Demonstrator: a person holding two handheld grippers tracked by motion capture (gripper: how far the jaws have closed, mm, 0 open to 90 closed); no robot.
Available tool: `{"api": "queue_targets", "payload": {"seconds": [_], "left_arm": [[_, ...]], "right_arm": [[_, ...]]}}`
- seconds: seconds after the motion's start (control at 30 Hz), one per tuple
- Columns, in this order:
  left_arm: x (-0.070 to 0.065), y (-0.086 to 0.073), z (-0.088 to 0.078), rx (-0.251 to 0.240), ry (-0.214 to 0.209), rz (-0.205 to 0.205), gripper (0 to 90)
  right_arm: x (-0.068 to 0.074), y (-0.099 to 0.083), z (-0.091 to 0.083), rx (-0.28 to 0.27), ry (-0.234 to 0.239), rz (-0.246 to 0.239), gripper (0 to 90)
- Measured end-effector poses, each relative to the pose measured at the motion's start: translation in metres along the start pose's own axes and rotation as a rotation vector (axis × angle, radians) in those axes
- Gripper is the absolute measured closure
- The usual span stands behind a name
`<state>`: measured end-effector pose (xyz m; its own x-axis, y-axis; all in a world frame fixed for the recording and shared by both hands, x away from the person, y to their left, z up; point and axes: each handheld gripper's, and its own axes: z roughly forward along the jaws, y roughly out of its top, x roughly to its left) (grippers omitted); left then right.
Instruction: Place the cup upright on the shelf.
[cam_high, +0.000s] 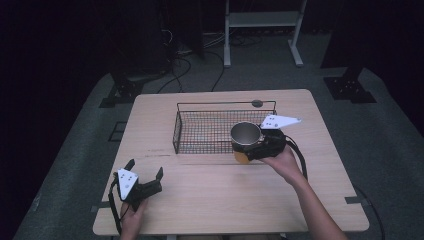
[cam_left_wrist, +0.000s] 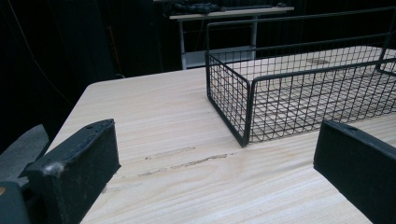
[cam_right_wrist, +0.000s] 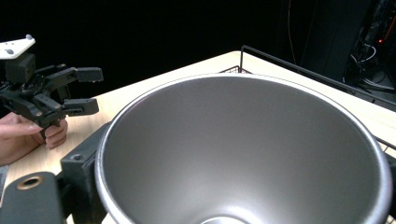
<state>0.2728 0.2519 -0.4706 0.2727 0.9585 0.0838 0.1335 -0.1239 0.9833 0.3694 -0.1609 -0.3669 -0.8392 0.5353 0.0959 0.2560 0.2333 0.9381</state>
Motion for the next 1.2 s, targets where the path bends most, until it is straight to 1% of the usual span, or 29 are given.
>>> {"api": "queue_targets", "payload": {"seconds": [0.1,0.2,0.37,0.53,0.63,0.87,0.93,0.97,1.13,1.2], "left_arm": [[0.0,0.0,0.0,0.0,0.001,-0.002,0.0],[0.0,0.0,0.0,0.001,0.002,-0.002,0.0],[0.0,0.0,0.0,0.0,0.002,-0.004,0.0],[0.0,0.0,0.0,0.002,0.003,-0.002,0.0],[0.0,0.0,0.0,0.002,0.003,-0.002,0.0],[0.001,0.0,0.0,0.001,0.002,-0.008,0.0],[0.001,0.0,0.0,0.001,0.001,-0.007,0.0],[0.001,0.0,0.0,0.001,0.001,-0.007,0.0],[0.001,0.0,0.001,0.001,0.001,-0.008,0.0],[0.001,0.0,0.001,0.002,0.002,-0.008,0.0]], "right_arm": [[-0.003,0.003,0.003,0.012,-0.002,-0.01,9.8],[-0.007,0.006,0.005,0.007,-0.002,0.002,9.7],[-0.014,0.014,0.008,0.006,-0.013,-0.003,9.7],[-0.021,0.023,0.015,0.02,-0.017,-0.003,9.7],[-0.026,0.027,0.021,0.028,-0.017,0.0,9.7],[-0.042,0.033,0.033,0.05,-0.035,0.006,9.7],[-0.048,0.034,0.035,0.039,-0.038,0.018,9.8],[-0.05,0.034,0.036,0.044,-0.037,0.024,9.7],[-0.058,0.038,0.042,0.052,-0.039,0.028,9.7],[-0.06,0.039,0.043,0.04,-0.042,0.026,9.7]]}}
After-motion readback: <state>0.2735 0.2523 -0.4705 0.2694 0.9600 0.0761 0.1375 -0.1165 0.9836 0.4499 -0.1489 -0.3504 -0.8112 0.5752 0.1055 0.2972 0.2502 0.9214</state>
